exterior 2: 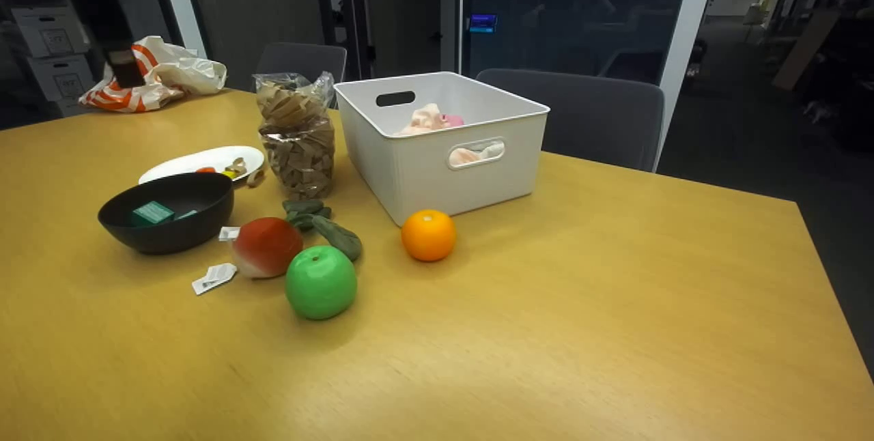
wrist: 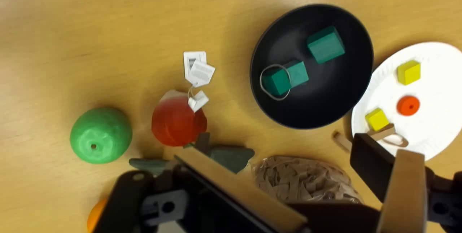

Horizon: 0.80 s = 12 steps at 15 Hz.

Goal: Remove the peach shirt from the basket, then unfold it

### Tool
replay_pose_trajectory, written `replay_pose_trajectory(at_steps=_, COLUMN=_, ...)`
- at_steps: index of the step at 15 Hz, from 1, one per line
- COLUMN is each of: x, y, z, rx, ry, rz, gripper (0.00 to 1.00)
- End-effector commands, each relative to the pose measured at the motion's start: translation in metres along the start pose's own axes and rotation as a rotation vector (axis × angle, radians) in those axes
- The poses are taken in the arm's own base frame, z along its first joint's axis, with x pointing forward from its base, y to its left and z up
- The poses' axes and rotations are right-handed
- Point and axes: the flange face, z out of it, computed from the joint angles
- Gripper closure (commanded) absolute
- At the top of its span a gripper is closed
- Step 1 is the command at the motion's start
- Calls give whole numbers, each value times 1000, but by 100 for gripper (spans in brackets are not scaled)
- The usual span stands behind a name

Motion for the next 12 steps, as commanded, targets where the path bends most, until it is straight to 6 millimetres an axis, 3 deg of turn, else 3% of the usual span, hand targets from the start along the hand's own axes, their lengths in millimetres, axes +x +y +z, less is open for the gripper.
replay_pose_trajectory(at_steps=1, x=42, y=-1, z=-19, rx=-27, ry=88, rz=-8, gripper=0)
replay_pose_trajectory(at_steps=7, x=100, y=-6, z=-49, rx=-76, ry=202, rz=-40, gripper=0)
replay_pose_trajectory(at_steps=12, x=155, y=-25, z=-36, rx=-38, ry=234, rz=-84, gripper=0)
